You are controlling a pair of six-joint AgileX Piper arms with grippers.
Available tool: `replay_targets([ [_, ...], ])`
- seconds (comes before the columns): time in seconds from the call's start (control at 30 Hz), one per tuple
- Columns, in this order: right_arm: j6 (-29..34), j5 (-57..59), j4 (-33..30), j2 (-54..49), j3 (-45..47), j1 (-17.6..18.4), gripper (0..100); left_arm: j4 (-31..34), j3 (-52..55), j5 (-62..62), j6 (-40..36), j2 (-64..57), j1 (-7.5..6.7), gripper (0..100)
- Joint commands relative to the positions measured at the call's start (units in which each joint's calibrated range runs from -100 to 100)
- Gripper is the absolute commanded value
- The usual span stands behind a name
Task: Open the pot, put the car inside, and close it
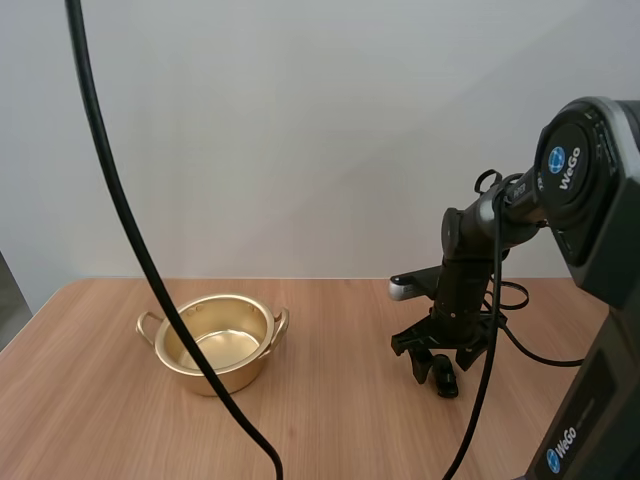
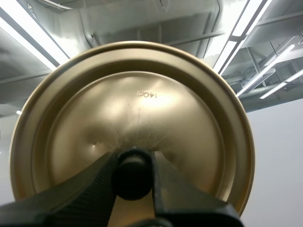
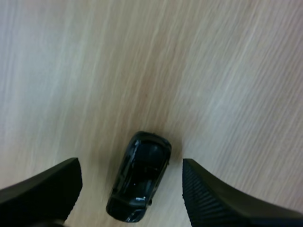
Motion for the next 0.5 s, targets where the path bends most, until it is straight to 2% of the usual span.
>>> replay_targets([
  [0.0,0.01,-0.93,-0.02,0.36,0.01,-0.02,100,0.00,-0.01,-0.06,0.05,0.01,-0.01,0],
  [0.47,0.01,-4.62,-0.25,1.27,0.01,-0.02,100,0.00,-0.01,-0.06,0.05,0.01,-0.01,0],
])
